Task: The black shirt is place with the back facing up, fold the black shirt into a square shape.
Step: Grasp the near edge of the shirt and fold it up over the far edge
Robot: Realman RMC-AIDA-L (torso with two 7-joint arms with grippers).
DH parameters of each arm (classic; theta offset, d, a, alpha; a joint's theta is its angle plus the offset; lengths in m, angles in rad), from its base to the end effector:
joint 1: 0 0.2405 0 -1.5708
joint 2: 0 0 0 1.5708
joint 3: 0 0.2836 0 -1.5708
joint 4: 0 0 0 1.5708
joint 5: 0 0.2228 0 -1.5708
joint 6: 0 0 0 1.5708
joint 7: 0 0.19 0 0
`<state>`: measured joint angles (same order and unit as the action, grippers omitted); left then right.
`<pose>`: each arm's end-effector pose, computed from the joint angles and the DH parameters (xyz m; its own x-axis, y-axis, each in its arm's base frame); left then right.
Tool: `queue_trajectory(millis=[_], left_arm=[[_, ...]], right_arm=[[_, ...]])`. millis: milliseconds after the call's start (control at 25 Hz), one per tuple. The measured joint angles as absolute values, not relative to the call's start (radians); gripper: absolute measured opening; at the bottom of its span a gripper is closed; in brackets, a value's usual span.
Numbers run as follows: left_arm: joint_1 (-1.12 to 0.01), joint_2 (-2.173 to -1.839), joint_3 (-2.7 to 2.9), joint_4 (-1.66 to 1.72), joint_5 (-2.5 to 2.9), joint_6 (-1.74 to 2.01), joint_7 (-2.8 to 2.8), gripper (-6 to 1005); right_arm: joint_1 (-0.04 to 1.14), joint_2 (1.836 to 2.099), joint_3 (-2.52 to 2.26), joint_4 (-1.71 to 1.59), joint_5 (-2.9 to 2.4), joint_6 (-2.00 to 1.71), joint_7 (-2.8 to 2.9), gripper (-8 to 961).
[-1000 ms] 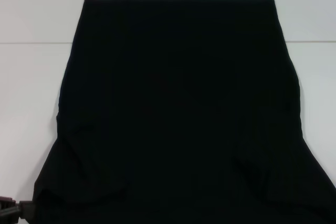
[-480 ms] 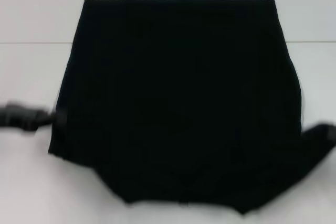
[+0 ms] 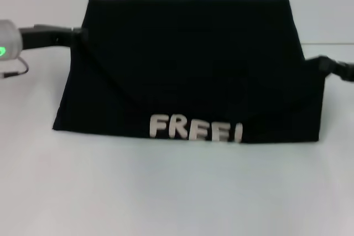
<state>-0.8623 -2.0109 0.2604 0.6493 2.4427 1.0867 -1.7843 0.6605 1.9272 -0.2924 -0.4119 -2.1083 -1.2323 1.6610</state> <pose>-0.2778 0.5187 0.0306 0.6652 0.5074 0.5478 0.7464 -0.4693 -0.4718 0.3309 0.4549 0.0230 0.4509 -0.5405 -0.7103 -0.8701 -0.4436 -0.2148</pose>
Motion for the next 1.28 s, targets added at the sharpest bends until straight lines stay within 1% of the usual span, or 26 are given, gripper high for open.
queue_trajectory(millis=[280,320,520,680,760,880,960,1000,1040,1200,1240,1280], left_arm=[[-0.902,-2.044,0.392,0.552,2.301,0.752,-1.703,83],[-0.912,-2.047,0.431,0.532,2.261,0.689,-1.682,83],[-0.933,-2.047,0.470,0.497,2.193,0.608,-1.631,86],[-0.944,-2.042,0.471,0.454,2.149,0.565,-1.580,87],[-0.942,-2.043,0.471,0.435,2.135,0.541,-1.554,88],[-0.936,-2.054,0.472,0.411,2.121,0.512,-1.511,90],[-0.935,-2.067,0.472,0.393,2.117,0.476,-1.473,91],[-0.935,-2.067,0.472,0.393,2.117,0.476,-1.473,91],[-0.933,-2.085,0.472,0.387,2.117,0.448,-1.428,92],[-0.932,-2.101,0.474,0.371,2.116,0.437,-1.362,94],[-0.932,-2.102,0.475,0.363,2.116,0.437,-1.355,94],[-0.933,-2.102,0.475,0.356,2.116,0.436,-1.352,167]], right_arm=[[0.795,1.966,-0.303,-0.358,-2.109,-0.920,1.651,21],[0.812,1.967,-0.308,-0.350,-2.109,-0.881,1.651,21],[0.874,1.969,-0.323,-0.335,-2.105,-0.766,1.656,21],[0.881,1.970,-0.322,-0.334,-2.105,-0.747,1.661,21],[0.880,1.975,-0.321,-0.329,-2.104,-0.738,1.660,21],[0.878,1.992,-0.319,-0.321,-2.103,-0.709,1.655,22],[0.877,2.004,-0.322,-0.319,-2.103,-0.694,1.653,22],[0.876,2.010,-0.322,-0.319,-2.103,-0.687,1.653,22],[0.875,2.014,-0.322,-0.319,-2.103,-0.682,1.652,28],[0.870,2.026,-0.322,-0.320,-2.103,-0.670,1.650,50],[0.868,2.030,-0.322,-0.322,-2.103,-0.670,1.650,95],[0.866,2.034,-0.322,-0.325,-2.103,-0.669,1.650,141]])
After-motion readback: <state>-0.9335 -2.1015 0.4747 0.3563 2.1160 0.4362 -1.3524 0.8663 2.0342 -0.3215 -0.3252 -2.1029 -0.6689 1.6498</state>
